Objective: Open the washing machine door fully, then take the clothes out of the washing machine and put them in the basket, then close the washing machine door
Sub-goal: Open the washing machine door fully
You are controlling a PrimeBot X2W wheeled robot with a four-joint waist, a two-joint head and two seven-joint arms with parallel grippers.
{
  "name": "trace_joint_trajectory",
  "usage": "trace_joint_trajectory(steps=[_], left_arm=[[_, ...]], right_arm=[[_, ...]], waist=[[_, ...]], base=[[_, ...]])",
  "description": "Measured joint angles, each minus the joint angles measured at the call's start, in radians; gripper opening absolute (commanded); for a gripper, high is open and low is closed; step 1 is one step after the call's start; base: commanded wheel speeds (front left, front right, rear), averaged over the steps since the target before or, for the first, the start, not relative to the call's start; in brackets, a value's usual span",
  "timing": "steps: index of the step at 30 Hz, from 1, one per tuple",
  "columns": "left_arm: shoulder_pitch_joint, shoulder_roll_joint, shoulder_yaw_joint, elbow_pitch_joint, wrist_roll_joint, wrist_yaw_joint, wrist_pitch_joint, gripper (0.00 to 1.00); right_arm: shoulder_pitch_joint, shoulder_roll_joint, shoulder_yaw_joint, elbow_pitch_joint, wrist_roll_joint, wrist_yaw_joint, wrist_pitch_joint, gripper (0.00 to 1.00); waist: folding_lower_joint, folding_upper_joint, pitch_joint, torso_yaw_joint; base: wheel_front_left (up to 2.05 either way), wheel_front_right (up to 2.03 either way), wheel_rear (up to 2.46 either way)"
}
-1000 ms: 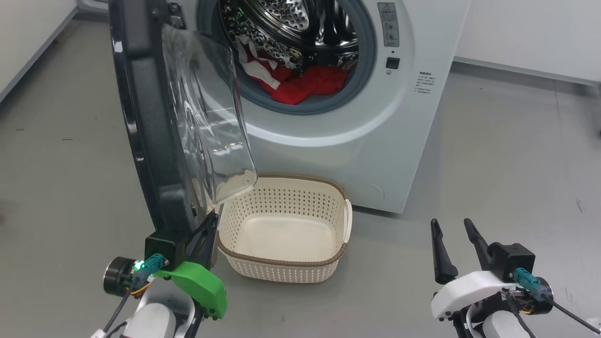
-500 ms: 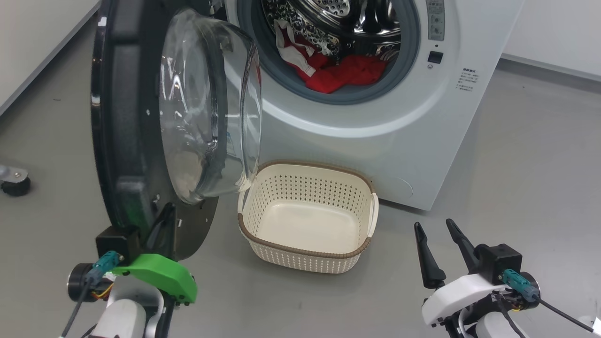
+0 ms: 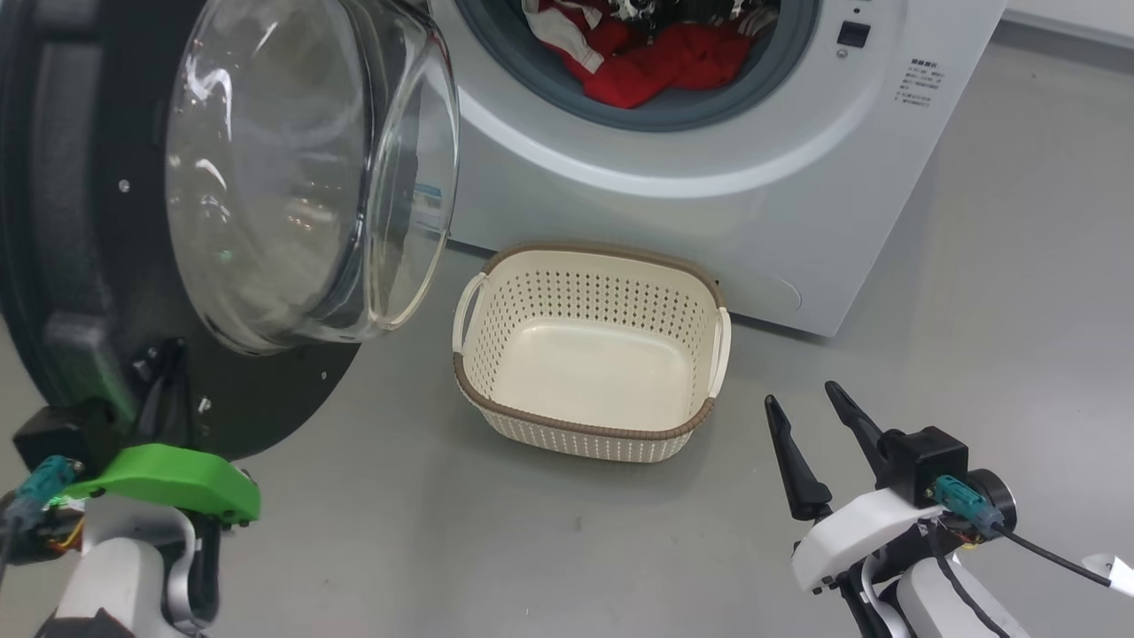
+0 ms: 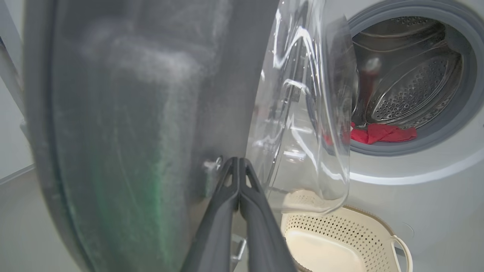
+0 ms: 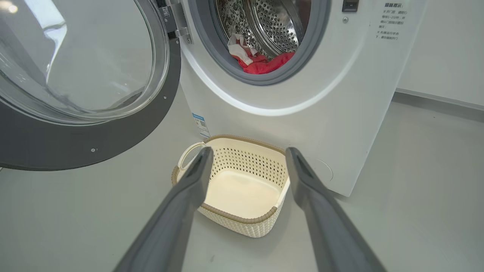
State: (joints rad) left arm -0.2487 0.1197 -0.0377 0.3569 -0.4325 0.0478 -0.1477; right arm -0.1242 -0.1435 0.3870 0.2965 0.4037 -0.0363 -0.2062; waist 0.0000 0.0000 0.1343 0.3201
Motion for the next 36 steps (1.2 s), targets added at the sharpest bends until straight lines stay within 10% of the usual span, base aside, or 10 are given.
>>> trace_joint_trajectory(steps=[36], left_arm=[[-0.154, 0.108, 0.238, 0.119, -0.122, 0.017, -0.074, 0.00]], right_arm=[[-0.061, -0.117, -0.032, -0.104, -0.046, -0.003, 0.088, 1.00]], waist=[[0.0001, -0.0001, 0.259, 0.006]], base=[[0.00, 0.00, 0.00]])
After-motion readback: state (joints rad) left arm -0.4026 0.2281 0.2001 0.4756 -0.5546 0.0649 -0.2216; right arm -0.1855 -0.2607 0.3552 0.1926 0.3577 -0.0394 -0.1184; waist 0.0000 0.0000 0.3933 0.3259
